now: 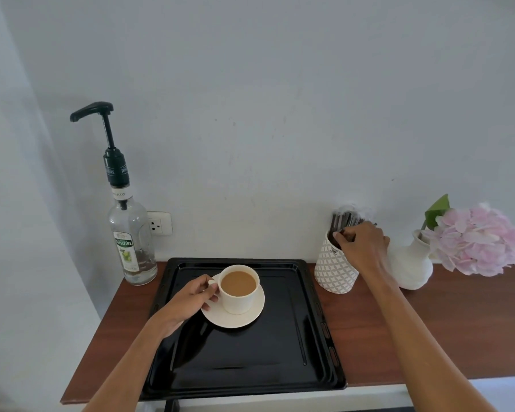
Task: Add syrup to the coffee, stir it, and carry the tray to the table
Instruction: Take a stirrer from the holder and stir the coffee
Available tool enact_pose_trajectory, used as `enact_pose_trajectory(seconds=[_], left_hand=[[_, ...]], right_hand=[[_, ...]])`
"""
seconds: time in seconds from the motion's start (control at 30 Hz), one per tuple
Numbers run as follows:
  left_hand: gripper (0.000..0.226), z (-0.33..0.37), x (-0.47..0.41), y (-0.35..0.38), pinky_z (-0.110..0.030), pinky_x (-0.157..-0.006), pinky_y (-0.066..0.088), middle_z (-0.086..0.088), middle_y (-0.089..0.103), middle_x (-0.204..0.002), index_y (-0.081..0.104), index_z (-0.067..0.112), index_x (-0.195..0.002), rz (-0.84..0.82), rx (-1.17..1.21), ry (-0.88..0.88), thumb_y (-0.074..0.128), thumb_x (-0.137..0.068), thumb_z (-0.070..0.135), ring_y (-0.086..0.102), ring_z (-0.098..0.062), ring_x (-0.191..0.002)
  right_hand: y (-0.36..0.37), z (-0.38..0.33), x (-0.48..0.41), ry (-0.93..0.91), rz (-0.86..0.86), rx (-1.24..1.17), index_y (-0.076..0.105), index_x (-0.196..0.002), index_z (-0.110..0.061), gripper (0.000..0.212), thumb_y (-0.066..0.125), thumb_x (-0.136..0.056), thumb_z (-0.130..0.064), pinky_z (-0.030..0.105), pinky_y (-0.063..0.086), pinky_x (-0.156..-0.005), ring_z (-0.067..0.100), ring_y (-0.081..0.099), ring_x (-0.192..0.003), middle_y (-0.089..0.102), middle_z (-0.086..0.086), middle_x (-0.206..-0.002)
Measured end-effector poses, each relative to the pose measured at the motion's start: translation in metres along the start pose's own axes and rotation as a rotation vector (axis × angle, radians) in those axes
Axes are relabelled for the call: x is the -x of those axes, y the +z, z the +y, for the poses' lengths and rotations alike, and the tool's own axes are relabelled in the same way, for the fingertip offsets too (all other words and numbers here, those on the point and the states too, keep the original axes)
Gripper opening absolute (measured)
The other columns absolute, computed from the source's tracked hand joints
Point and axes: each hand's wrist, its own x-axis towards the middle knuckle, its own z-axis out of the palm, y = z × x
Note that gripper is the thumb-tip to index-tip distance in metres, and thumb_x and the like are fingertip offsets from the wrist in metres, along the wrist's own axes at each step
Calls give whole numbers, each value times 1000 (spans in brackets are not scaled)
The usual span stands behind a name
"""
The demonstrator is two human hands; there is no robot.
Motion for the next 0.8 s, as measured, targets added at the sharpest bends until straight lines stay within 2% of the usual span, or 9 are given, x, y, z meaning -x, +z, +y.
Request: enact_pose_trajectory(seconds=[0.03,0.07,0.2,0.27,0.37,0.47,0.53,0.63,0.8], left_hand=[[25,0,0,0,-30,-79,48,-5,67,-101,58,-4,-109,-2,2,1,48,-105,19,61,-17,-98],[25,0,0,-1,-30,-79,48,-5,67,-100,58,-3,-109,-3,7,0,49,-105,19,61,-17,-98],[25,-1,1,-1,-30,-79,48,-3,67,-98,58,-3,-108,-2,22,-5,49,-105,21,62,-16,-97],[25,-2,1,-1,-28,-78,49,-1,67,-97,59,-2,-109,-2,33,-6,50,-105,21,62,-15,-97],[25,-4,2,0,-27,-77,48,-1,67,-99,60,-1,-110,-1,45,-12,49,-105,21,62,-15,-97],[24,-4,1,0,-28,-78,48,-1,68,-100,60,-1,-110,5,53,-11,49,-105,21,63,-15,-97],[22,-5,0,0,-27,-77,48,-1,68,-99,60,1,-105,5,62,-14,49,-105,20,62,-14,-97],[18,-6,0,0,-26,-76,49,0,67,-99,61,8,-100,4,73,-12,49,-105,21,62,-13,-96],[18,-10,-1,0,-28,-78,50,0,68,-99,61,12,-95,3,96,-13,50,-105,23,63,-13,-96]], right_hand=[[-4,-5,0,-9,39,12,82,-91,-16,22,69,-96,-33,45,37,-98,38,61,-108,70,15,-107],[-8,-10,-1,-31,68,15,83,-98,-15,22,69,-96,-32,45,36,-98,39,60,-110,68,17,-112],[-28,-39,-2,-183,206,-44,82,-88,-12,23,69,-96,-30,33,27,-87,31,67,-92,73,9,-91],[-38,-57,2,-255,295,-56,81,-86,-13,22,70,-96,-28,30,23,-86,26,67,-85,76,5,-88],[-45,-85,16,-353,355,-129,80,-82,-13,22,70,-96,-27,32,31,-90,21,69,-76,77,1,-83],[-44,-108,31,-389,275,-247,80,-80,-12,24,70,-96,-27,45,51,-92,16,72,-72,77,-1,-79],[-38,-117,39,-378,193,-299,81,-79,-11,26,70,-96,-28,43,57,-86,13,73,-73,79,-2,-77],[-21,-123,51,-316,62,-413,80,-76,-10,28,71,-95,-28,39,59,-75,14,72,-68,77,0,-70],[16,-129,76,-298,-161,-483,79,-77,-15,26,71,-94,-32,33,56,-72,16,70,-69,77,-1,-71]])
